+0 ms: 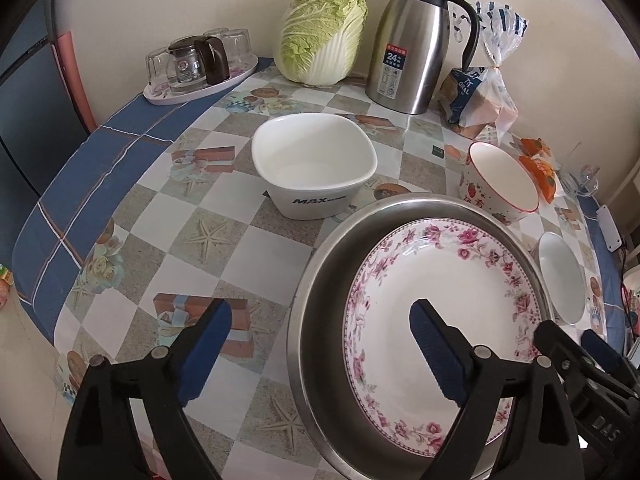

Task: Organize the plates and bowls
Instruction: 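Move both tools up and over to the red-rimmed strawberry bowl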

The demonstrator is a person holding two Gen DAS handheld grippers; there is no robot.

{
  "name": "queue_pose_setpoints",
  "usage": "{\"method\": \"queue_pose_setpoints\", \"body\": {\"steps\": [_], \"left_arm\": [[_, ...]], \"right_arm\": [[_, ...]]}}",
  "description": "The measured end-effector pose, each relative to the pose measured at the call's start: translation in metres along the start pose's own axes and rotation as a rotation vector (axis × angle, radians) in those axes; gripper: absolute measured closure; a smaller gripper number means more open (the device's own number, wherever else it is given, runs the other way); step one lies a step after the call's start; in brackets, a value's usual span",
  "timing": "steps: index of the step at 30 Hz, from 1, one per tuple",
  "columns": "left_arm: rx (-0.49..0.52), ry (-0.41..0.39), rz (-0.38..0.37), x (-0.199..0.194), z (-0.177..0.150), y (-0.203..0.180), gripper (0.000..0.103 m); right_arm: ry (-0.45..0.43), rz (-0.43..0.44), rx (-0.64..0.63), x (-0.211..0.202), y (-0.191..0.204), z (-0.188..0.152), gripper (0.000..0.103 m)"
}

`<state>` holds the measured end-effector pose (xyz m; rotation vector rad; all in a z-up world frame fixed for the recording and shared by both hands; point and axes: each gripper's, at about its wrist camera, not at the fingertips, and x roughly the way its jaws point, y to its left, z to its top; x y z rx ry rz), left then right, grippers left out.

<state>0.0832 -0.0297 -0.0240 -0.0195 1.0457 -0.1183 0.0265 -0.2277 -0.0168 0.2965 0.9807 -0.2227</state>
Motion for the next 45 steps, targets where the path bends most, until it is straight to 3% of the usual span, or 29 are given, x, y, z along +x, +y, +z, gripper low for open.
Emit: {"method": "queue_pose_setpoints", "body": {"steps": [8,16,26,35,45], "left_arm": [[0.005,-0.04,0.004,-0.006,0.001,0.001,0.012],[0.026,-0.088,0.005,-0.012,0.002,0.0,0.012],[-0.021,-0.155,-0.002,-0.017,0.006,0.008,0.011],[0.084,-0.193,0.011,-0.016,0.022,-0.009,0.011],[0.155,-0.234,-0.058,-0.032,0.063,-0.023,0.011]], "right_arm": [[-0.012,-0.007,-0.012,-0.007,0.002,0.0,0.0],[-0.102,-0.014,-0.025,-0.022,0.005,0.001,0.0],[-0.126,-0.025,0.018,-0.025,-0.009,0.0,0.0],[-0.156,-0.008,0.065,-0.026,-0.017,0.009,0.0],[-0.163,-0.025,0.039,-0.027,-0.016,0.036,0.0]]}}
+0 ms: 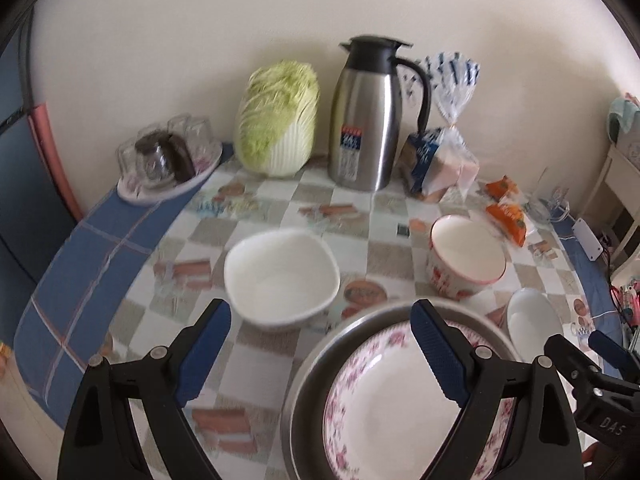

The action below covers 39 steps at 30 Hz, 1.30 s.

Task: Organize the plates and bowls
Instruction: 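Move both tools up and over to the red-rimmed strawberry bowl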

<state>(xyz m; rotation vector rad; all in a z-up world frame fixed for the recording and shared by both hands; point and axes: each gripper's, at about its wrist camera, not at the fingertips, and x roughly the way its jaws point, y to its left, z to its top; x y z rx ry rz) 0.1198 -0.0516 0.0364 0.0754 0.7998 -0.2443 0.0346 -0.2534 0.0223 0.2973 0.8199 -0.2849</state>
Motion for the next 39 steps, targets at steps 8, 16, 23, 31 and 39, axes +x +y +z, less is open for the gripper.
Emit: {"method": "queue_pose_setpoints", "body": {"steps": [8,16,23,31,39], "left_arm": [[0.028,0.022,-0.035,0.012,0.041,-0.007,0.011],[0.034,0.067,-0.078,0.035,0.064,-0.01,0.011],[0.039,0.088,-0.103,0.055,0.086,-0.018,0.011],[0.084,0.129,-0.125,0.081,0.113,-0.044,0.011],[0.086,0.265,-0.182,0.122,0.111,-0.077,0.011]], "right_arm": [[0.014,-0.025,-0.091,0.006,0.007,0.038,0.0],[0.075,-0.021,-0.092,0.027,-0.004,0.079,0.0],[0.152,-0.022,-0.092,0.058,-0.014,0.104,0.0],[0.208,-0.077,-0.129,0.093,-0.02,0.122,0.012],[0.298,-0.06,-0.103,0.135,-0.024,0.118,0.042]]}}
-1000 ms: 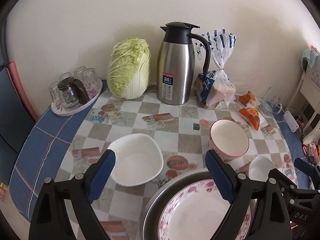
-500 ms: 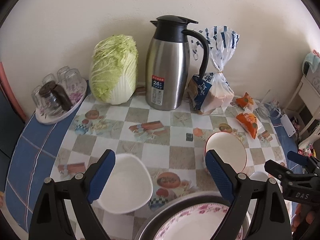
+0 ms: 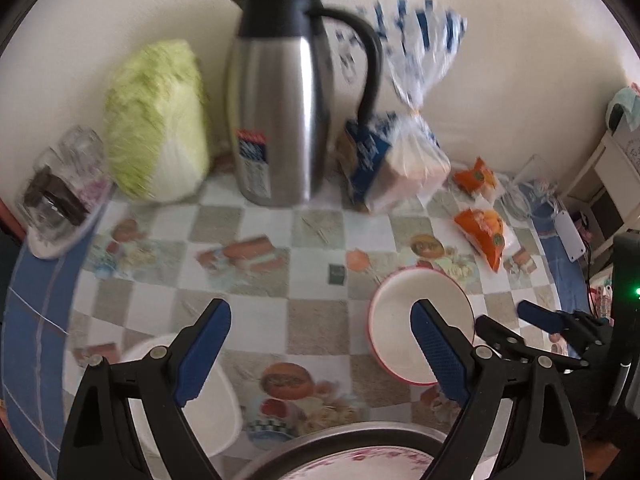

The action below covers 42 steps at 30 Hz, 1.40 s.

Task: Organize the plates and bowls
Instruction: 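Close both tools on the rim of the red-rimmed bowl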

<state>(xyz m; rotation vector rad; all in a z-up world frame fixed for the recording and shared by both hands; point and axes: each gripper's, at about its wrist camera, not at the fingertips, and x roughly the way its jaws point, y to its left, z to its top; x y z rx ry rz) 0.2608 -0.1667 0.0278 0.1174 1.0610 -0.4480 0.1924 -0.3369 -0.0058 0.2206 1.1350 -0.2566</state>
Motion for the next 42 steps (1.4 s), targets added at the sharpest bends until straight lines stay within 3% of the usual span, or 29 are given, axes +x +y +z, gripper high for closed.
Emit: {"method": "queue_pose_setpoints", "body": {"steps": [3,6,8,13,17,22,33,39,42], "left_arm": [[0.006,0.057,-0.012,0.023,-0.005,-0.009,0.015],[-0.015,0.106,-0.038,0.044,-0.009,-0.012,0.028],[-0.032,0.131,-0.074,0.058,-0.012,-0.014,0.046],[-0.039,0.181,-0.106,0.079,-0.016,-0.019,0.057],[-0.055,0.206,-0.117,0.092,-0.016,-0.02,0.067],[-0.038,0.232,-0.115,0.104,-0.02,-0.025,0.072],[-0.054,0.255,-0.104,0.121,-0.023,-0.018,0.073],[-0.072,0.265,-0.151,0.124,-0.023,-0.02,0.087],[-0.061,0.259,-0.151,0.122,-0.024,-0.022,0.091]], "right_arm": [[0.028,0.018,0.001,0.012,0.002,0.0,0.055],[0.058,0.031,-0.003,0.023,0.004,0.001,0.058],[0.089,0.041,-0.001,0.032,0.004,0.001,0.063],[0.13,0.038,0.001,0.049,0.001,0.003,0.076],[0.153,0.044,0.008,0.06,-0.001,0.004,0.078],[0.179,0.051,0.014,0.072,-0.002,0.005,0.078],[0.217,0.054,0.027,0.092,-0.001,0.005,0.078],[0.21,0.079,0.032,0.093,0.001,0.005,0.092],[0.206,0.082,0.039,0.092,0.001,0.004,0.092]]}}
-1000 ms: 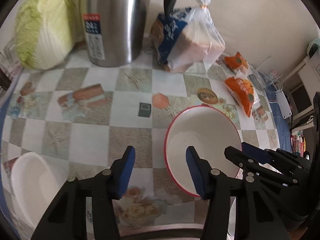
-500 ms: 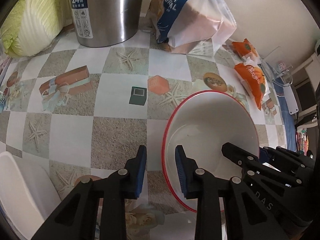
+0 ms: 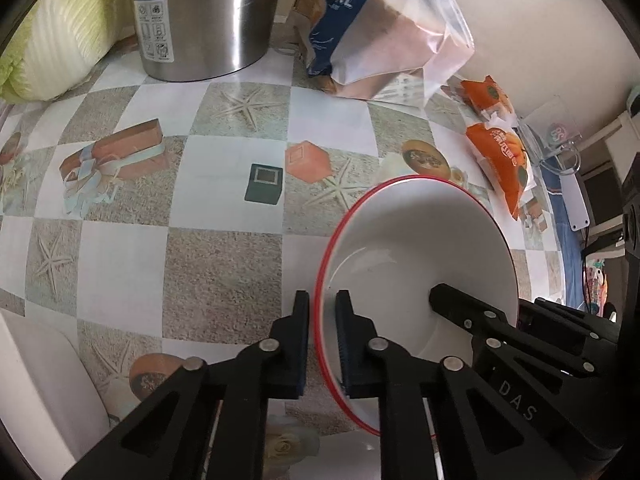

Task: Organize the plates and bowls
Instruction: 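Close both tools on the rim of the red-rimmed bowl, then lift the red-rimmed bowl with both tools and carry it over the basin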

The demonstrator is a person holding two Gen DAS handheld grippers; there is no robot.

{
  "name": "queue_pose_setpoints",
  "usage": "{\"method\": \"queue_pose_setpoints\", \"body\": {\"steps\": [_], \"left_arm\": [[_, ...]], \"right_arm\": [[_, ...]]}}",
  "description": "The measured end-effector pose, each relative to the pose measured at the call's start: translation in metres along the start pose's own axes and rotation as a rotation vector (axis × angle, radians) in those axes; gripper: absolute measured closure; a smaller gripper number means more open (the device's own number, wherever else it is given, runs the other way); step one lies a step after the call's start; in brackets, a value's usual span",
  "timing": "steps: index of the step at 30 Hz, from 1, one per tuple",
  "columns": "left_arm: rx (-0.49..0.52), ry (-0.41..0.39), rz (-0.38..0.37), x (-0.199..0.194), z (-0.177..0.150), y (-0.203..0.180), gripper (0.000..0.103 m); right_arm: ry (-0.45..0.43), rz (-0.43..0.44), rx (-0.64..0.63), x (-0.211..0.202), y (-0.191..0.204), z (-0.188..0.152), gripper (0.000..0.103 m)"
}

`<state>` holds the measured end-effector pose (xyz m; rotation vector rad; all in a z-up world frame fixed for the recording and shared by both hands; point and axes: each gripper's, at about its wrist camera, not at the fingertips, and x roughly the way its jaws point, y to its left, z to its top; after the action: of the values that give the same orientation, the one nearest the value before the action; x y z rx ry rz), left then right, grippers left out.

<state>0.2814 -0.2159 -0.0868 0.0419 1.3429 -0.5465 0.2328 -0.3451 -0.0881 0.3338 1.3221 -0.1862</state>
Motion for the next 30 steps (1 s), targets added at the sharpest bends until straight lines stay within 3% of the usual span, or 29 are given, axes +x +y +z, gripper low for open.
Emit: {"method": "queue_pose_setpoints", "body": {"steps": [10,17,30], "left_arm": [[-0.027,-0.019,-0.014,-0.008,-0.007,-0.003,0.092],[-0.014,-0.064,0.011,-0.047,-0.01,-0.012,0.092],[-0.103,-0.109,-0.028,-0.098,-0.06,-0.004,0.092]], "right_arm": [[-0.017,0.012,0.025,-0.015,0.003,-0.004,0.092],[-0.069,0.028,0.012,-0.05,0.008,-0.004,0.092],[-0.101,0.007,-0.032,-0.099,0.036,-0.05,0.092]]}}
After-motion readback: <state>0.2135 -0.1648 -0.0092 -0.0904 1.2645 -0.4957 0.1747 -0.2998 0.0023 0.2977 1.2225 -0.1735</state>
